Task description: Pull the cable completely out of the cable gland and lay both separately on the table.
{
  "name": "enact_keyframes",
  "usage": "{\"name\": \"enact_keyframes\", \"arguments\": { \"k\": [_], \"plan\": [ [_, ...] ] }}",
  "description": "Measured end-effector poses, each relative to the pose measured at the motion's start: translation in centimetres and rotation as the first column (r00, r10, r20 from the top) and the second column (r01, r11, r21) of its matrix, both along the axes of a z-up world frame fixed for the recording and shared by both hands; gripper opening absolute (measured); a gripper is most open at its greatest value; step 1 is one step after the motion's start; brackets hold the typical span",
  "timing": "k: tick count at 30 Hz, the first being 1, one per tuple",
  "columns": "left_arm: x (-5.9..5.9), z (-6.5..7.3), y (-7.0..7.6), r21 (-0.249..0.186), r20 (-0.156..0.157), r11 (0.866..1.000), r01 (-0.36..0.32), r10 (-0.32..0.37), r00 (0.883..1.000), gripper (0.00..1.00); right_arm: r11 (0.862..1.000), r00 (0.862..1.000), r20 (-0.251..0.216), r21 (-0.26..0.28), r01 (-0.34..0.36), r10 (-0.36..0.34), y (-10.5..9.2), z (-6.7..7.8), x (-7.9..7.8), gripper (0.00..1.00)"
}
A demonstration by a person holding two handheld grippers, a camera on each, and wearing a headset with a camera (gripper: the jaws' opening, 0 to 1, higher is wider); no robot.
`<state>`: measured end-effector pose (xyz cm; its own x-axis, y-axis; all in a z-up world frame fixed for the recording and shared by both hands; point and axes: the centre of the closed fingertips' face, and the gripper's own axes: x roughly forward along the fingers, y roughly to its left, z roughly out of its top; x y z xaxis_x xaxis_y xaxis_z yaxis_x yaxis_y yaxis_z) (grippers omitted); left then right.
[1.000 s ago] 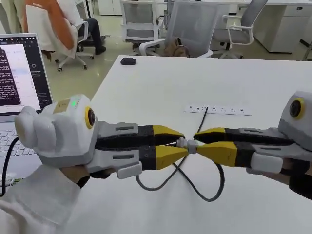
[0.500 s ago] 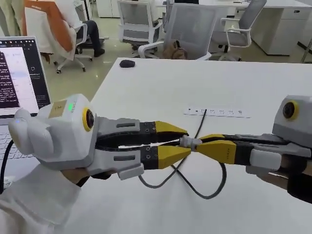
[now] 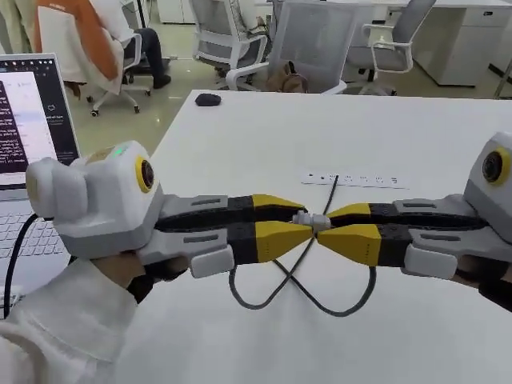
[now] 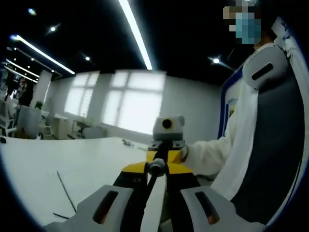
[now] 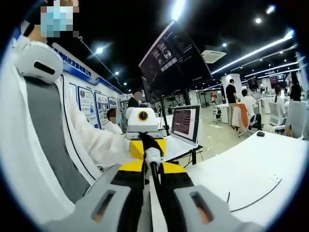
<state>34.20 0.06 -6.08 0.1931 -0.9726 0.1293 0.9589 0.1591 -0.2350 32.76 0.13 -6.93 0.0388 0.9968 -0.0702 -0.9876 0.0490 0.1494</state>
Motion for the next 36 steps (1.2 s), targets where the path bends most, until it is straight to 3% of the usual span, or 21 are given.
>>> {"name": "enact_keyframes", "arguments": {
  "k": [2,3,4,5,6,7,8,9,11,12,16,20,21,22,24,26,27,28,29,33,36],
  "plan": [
    [-0.1,0.3,0.1,-0.033,-0.007,0.999,-0.003,0.002,1.0,0.15,1.0,1.0,-0.005,-0.001,0.002,-0.002,0.0,0.0,0.0,0.09],
    [-0.1,1.1,0.0,-0.081,-0.004,0.997,-0.009,0.009,1.0,0.14,0.996,0.999,0.043,-0.088,-0.018,0.022,-0.1,-1.4,-0.3,0.01],
    [-0.1,0.5,-0.4,-0.02,0.048,1.0,-0.015,0.016,0.999,0.15,0.999,0.999,0.036,-0.048,-0.014,0.015,-0.2,-1.2,-0.3,0.01],
    [-0.9,0.7,-0.6,-0.01,0.094,1.0,0.024,-0.023,0.995,0.15,0.997,0.997,-0.036,0.002,-0.072,0.072,-0.2,-0.8,-1.0,0.02],
    [-0.5,1.0,-0.4,-0.024,0.113,0.999,-0.033,0.036,0.993,0.15,0.999,0.998,-0.067,0.032,-0.014,0.016,-0.5,-0.5,0.1,0.02],
    [-0.7,0.9,-0.3,-0.026,0.084,0.999,-0.022,0.024,0.996,0.15,0.999,0.997,-0.076,0.044,-0.006,0.009,-0.4,-0.5,0.3,0.02],
    [-0.6,0.9,-0.1,-0.025,0.09,1.0,-0.016,0.018,0.996,0.15,0.998,0.994,-0.105,0.053,-0.028,0.033,-0.2,-0.6,-0.1,0.03],
    [-0.8,0.9,-0.1,-0.012,0.137,1.0,-0.014,0.015,0.99,0.15,0.997,0.986,-0.158,0.07,-0.045,0.055,-0.1,-0.4,-0.4,0.04],
    [-0.8,0.9,0.1,-0.021,0.146,0.999,-0.025,0.027,0.989,0.15,0.991,0.975,-0.212,0.129,-0.038,0.065,-0.3,0.1,-0.2,0.08],
    [-0.8,1.0,0.2,-0.008,0.193,0.999,-0.031,0.032,0.981,0.15,0.986,0.961,-0.265,0.165,-0.039,0.082,-0.5,0.7,-0.2,0.13],
    [-1.0,0.8,-0.1,0.005,0.198,0.999,-0.035,0.033,0.98,0.15,0.981,0.966,-0.249,0.191,-0.026,0.074,-0.5,1.2,-0.1,0.12],
    [-0.8,1.2,-0.1,-0.036,0.193,0.998,-0.043,0.049,0.98,0.15,0.981,0.963,-0.256,0.191,-0.031,0.08,-0.3,1.3,-0.1,0.13],
    [-0.8,1.2,-0.2,-0.036,0.194,0.998,-0.043,0.049,0.98,0.15,0.984,0.966,-0.244,0.177,-0.036,0.079,-0.2,1.1,-0.3,0.13],
    [-0.8,1.2,-0.3,-0.033,0.196,0.999,-0.042,0.048,0.98,0.15,0.984,0.98,-0.187,0.174,-0.034,0.067,-0.2,1.2,-0.2,0.12],
    [-0.8,1.4,-0.2,-0.049,0.177,0.998,-0.042,0.05,0.983,0.15,0.984,0.979,-0.195,0.174,-0.031,0.065,-0.3,1.6,-0.3,0.12],
    [-0.8,1.5,-0.1,-0.046,0.149,0.998,-0.039,0.046,0.988,0.15,0.99,0.989,-0.138,0.139,-0.033,0.053,-0.3,1.5,-0.3,0.11],
    [-0.9,1.2,-0.1,-0.032,0.099,0.999,-0.027,0.03,0.995,0.15,0.993,0.996,-0.081,0.11,-0.031,0.04,-0.2,1.4,-0.3,0.1],
    [-1.0,1.1,-0.1,-0.03,0.061,0.999,-0.012,0.014,0.998,0.15,0.995,0.996,-0.08,0.091,-0.037,0.045,-0.2,1.3,-0.6,0.1],
    [-1.3,0.9,-0.1,-0.039,-0.01,0.999,0.002,-0.002,1.0,0.15,0.995,0.998,0.024,0.085,-0.053,0.051,-0.1,1.5,-0.7,0.09],
    [-1.4,0.4,0.0,-0.033,-0.043,0.999,0.008,-0.009,0.999,0.14,0.997,0.998,-0.002,0.046,-0.061,0.061,-0.1,0.8,-0.9,0.08],
    [-1.4,0.2,0.1,-0.071,-0.164,0.997,0.04,-0.052,0.985,0.14,0.998,0.988,0.139,0.025,-0.065,0.061,0.1,0.7,-1.1,0.09]
  ]
}}
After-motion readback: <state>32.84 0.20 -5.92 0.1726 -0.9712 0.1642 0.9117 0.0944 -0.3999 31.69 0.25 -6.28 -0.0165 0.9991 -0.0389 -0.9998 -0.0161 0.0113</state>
